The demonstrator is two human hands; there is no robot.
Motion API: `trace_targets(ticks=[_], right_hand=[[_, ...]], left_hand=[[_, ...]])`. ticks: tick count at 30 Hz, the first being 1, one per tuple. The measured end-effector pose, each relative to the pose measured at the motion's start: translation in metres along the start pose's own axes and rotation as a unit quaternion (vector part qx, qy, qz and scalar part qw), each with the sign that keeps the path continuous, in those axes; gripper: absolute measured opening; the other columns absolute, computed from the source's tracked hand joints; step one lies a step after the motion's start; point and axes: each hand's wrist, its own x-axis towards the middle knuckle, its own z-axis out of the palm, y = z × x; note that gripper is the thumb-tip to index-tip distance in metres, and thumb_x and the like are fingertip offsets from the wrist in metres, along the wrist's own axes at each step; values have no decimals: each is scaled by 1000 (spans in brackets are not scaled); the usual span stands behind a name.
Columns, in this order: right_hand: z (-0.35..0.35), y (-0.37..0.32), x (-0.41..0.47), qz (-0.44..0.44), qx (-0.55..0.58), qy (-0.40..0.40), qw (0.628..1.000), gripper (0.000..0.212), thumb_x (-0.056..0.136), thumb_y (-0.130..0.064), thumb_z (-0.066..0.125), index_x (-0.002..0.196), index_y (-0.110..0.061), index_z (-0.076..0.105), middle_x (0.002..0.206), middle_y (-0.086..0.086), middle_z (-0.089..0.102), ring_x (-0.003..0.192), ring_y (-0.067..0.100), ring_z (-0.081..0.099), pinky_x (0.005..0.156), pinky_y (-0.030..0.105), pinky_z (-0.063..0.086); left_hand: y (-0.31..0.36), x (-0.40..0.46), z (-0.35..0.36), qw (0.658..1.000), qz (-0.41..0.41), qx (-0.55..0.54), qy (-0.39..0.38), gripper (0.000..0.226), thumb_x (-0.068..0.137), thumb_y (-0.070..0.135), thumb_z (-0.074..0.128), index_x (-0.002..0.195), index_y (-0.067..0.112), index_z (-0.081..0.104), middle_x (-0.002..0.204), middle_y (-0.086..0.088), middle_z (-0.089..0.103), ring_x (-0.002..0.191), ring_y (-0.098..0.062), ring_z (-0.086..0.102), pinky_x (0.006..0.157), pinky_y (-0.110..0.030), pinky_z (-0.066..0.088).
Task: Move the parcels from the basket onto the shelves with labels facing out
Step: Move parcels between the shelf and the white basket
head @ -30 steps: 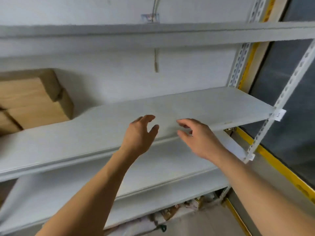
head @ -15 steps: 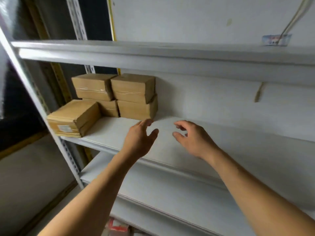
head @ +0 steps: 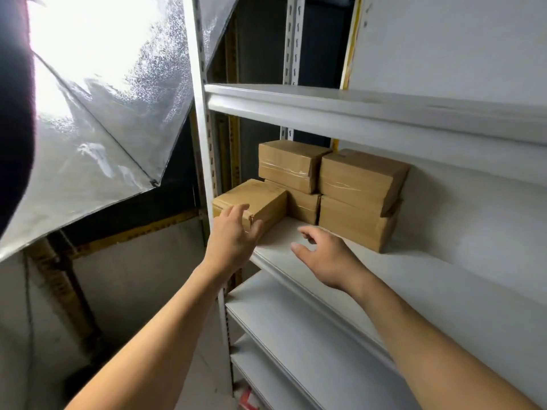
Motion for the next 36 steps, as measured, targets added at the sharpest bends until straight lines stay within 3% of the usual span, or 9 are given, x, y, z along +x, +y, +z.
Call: trace_targets(ticks=[4, 7, 12, 15, 18, 21, 28, 33, 36], right_hand=[[38, -26, 54, 24, 38, -19, 999, 65, 105, -52, 55, 162, -28, 35, 167, 3, 40, 151, 25, 41, 115, 42, 42], [64, -41, 86, 48, 66, -11, 997, 73, 106, -54, 52, 167, -24, 25, 170, 5, 33, 154, 27, 35, 119, 44, 38], [96, -44, 126, 100, 99, 16, 990, 88, 104, -61, 50, 169, -15, 14, 168, 11, 34, 152, 32, 37, 118, 45, 39], [105, -35, 138, 131, 148, 19, 980, 90, 100, -68, 51, 165, -14, 23, 160, 13, 44, 142, 33, 49, 114, 47, 48], [107, -23, 142, 145, 184, 41, 971, 95, 93, -78, 49, 162, -17, 26, 150, 12, 53, 130, 32, 58, 104, 52, 57], [106, -18, 144, 170, 241, 54, 954, 84, 98, -69, 54, 159, -14, 33, 142, 11, 59, 123, 28, 62, 100, 47, 59], [99, -13, 127, 135, 298, 44, 944, 56, 103, -51, 59, 146, -15, 55, 125, 5, 70, 109, 19, 69, 76, 27, 59], [88, -5, 88, 64, 349, 71, 932, 34, 106, -34, 63, 136, -20, 63, 123, -2, 75, 113, 13, 72, 82, 20, 58], [70, 4, 61, 35, 347, 90, 933, 31, 104, -36, 66, 132, -25, 65, 122, -8, 76, 116, 12, 71, 100, 35, 58]], left_hand=[[-48, 46, -5, 998, -61, -19, 20, 66, 102, 49, 59, 156, 17, 40, 157, -9, 43, 143, -29, 42, 119, -50, 41], [-79, 72, 2, 996, -83, -41, 16, 59, 102, 55, 54, 149, 20, 44, 149, -8, 50, 134, -27, 50, 111, -54, 49], [-105, 96, 17, 993, -95, -74, -1, 51, 99, 62, 49, 132, 23, 53, 123, -2, 59, 104, -17, 64, 86, -39, 64], [-109, 104, 19, 992, -97, -85, 5, 55, 97, 68, 49, 122, 21, 61, 107, 1, 63, 92, -15, 67, 75, -31, 64], [-109, 104, 23, 987, -105, -112, -58, 48, 102, 63, 50, 110, 19, 65, 96, 1, 67, 83, -12, 69, 60, -17, 55], [-110, 103, 29, 979, -98, -145, -100, 62, 99, 73, 41, 129, 23, 61, 111, -1, 65, 93, -14, 69, 60, -17, 54], [-91, 77, 22, 966, -100, -209, -116, 38, 109, 50, 43, 137, 28, 55, 108, 6, 66, 95, -11, 67, 66, -16, 53], [-76, 44, 15, 965, -43, -244, -90, 45, 108, 47, 48, 151, 33, 48, 123, 10, 66, 104, -6, 67, 68, -13, 56], [-53, 18, 12, 954, -17, -284, -93, 46, 108, 41, 51, 153, 34, 45, 126, 12, 65, 106, -4, 67, 74, -11, 56]])
